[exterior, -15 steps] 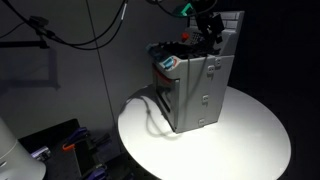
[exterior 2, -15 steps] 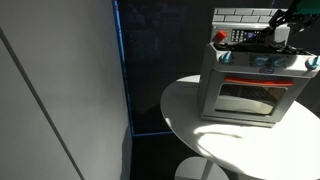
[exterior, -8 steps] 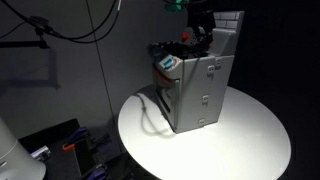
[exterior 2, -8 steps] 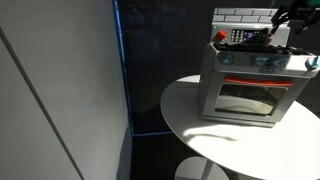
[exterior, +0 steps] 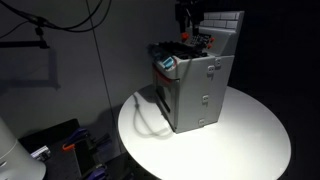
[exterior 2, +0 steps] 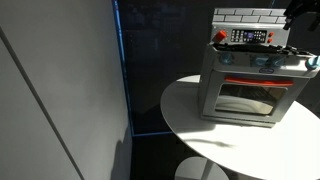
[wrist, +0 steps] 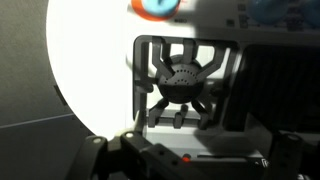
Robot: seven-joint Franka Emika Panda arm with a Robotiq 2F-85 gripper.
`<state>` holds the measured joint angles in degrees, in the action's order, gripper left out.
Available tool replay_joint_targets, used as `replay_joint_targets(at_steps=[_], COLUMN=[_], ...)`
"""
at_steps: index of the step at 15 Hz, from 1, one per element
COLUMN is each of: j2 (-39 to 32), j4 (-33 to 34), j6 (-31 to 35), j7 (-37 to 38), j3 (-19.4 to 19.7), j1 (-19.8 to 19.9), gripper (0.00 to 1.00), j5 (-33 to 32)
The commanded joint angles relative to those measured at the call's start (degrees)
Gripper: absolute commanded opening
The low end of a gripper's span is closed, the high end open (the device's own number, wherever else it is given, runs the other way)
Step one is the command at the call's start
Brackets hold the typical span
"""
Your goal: Press the top orange button on the right side of the stove
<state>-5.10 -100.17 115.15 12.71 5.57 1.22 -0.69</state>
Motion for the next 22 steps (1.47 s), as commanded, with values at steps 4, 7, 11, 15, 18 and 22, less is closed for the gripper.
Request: replay_joint_targets(at_steps=[4,7,11,15,18,22], j2=[5.5,7.9,10.8,13.5,15.3,16.8], j4=[-0.1,-0.4,-0.6,-0.4,-0.2,-0.2], j6=[-11.8,-15.3,-19.0,-22.2,-23.1,-23.6], j7=[-6.4,-8.4,-10.9,-12.0,-11.3,-11.3], j3=[-0.7,-0.8,-0.9,-0.9,-0.9,-0.9], j1=[1.0,0.9,0.8,0.8,0.8,0.8], gripper=[1.0,1.0,1.0,1.0,1.0,1.0], j5=[0.9,0.1,-0.4,0.9,1.0,1.1])
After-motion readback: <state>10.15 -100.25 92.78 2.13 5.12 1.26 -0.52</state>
